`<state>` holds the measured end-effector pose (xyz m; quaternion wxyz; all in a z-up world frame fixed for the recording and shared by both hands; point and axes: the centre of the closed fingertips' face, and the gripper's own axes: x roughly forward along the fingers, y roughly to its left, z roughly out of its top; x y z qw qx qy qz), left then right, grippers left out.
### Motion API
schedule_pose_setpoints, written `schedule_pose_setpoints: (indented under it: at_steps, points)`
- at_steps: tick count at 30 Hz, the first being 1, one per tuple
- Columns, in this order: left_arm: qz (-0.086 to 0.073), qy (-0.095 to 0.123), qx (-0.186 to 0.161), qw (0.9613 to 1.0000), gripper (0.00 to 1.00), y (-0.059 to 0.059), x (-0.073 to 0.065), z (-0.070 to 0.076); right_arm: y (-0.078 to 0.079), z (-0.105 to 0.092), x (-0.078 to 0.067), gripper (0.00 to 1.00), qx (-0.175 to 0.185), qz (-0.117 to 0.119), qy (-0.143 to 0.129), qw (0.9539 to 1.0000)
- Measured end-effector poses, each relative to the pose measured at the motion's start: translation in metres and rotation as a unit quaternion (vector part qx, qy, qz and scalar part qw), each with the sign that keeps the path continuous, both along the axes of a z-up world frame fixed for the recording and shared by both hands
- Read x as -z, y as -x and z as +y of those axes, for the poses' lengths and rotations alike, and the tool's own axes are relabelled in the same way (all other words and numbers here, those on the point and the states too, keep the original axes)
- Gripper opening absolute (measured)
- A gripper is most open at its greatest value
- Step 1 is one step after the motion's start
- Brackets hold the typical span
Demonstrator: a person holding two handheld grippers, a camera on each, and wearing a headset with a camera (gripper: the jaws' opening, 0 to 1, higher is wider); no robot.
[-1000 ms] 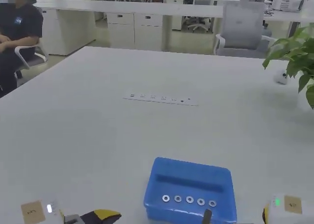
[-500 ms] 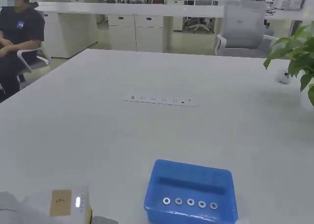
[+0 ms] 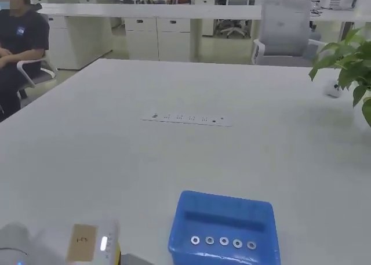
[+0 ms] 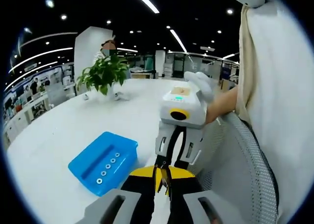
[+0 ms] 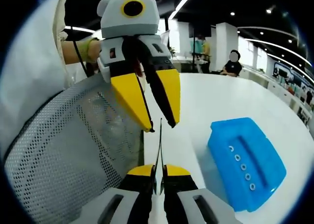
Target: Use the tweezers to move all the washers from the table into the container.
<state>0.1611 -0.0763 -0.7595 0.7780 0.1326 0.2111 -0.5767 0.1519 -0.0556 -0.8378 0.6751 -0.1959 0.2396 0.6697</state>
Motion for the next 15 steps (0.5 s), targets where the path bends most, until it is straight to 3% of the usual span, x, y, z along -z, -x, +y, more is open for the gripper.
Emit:
schedule_pose_setpoints:
  at_steps: [4, 8, 15]
  points:
    - [-0.014, -0.006, 0.022, 0.9997, 0.0, 0.001, -0.002, -0.002, -0.001, 0.0, 0.0, 0.04, -0.002, -0.007, 0.002, 1.0]
    - [-0.017, -0.016, 0.041, 0.9989, 0.0, 0.005, 0.0, -0.003, 0.0, 0.0, 0.002, 0.04, -0.006, -0.011, 0.007, 0.9999]
    - [-0.006, -0.037, 0.05, 0.998, 0.0, 0.01, 0.002, 0.004, -0.005, -0.001, 0.001, 0.06, 0.002, -0.023, 0.008, 0.9997]
